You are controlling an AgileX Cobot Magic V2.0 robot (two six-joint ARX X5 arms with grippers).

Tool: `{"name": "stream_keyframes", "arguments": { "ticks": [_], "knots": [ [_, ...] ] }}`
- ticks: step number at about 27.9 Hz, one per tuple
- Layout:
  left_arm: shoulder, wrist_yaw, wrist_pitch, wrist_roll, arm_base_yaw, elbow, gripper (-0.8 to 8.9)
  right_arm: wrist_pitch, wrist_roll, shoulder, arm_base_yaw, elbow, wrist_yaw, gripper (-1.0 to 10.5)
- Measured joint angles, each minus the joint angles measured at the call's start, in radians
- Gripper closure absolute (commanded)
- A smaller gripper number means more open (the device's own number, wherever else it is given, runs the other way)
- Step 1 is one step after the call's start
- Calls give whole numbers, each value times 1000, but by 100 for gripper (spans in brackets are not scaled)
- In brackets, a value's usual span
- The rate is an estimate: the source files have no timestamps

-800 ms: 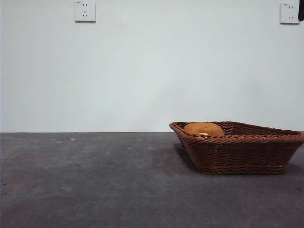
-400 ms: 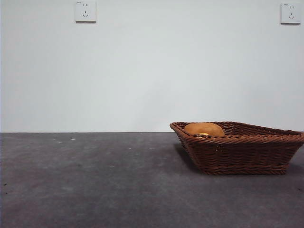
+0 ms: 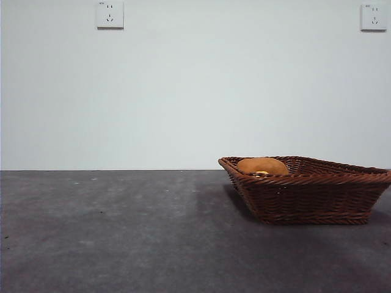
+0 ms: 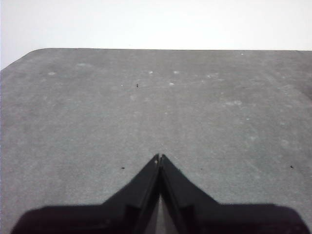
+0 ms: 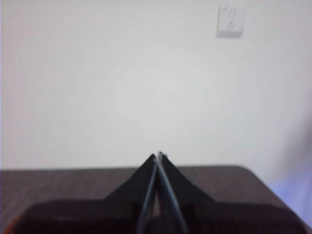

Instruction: Help me put the vegetables on the table into the basket

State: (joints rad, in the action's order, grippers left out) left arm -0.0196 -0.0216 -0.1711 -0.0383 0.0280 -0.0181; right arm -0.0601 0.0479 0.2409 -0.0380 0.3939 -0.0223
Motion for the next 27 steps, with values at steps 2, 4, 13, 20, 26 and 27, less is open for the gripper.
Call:
{"name": "stream_keyframes", "arguments": {
  "ticks": [2,4,13,20,26,27],
  "knots": [
    [0,0,0,0,0,0,817,-22,-13,-60,-2,-87,14,946],
    [0,0,0,0,0,0,817,-7,-41,-96,-2,-155,23,946],
    [0,0,0,0,0,0,817,-13,-183,-197,-2,-290,23,946],
    [-1,0,0,0,0,0,817,72,-198,-230,-2,-357,23,946],
    [-7,0,0,0,0,0,817,230,-193,-230,-2,-369,18,946],
    [-8,0,0,0,0,0,817,249,-188,-230,-2,-369,13,946]
  ]
}}
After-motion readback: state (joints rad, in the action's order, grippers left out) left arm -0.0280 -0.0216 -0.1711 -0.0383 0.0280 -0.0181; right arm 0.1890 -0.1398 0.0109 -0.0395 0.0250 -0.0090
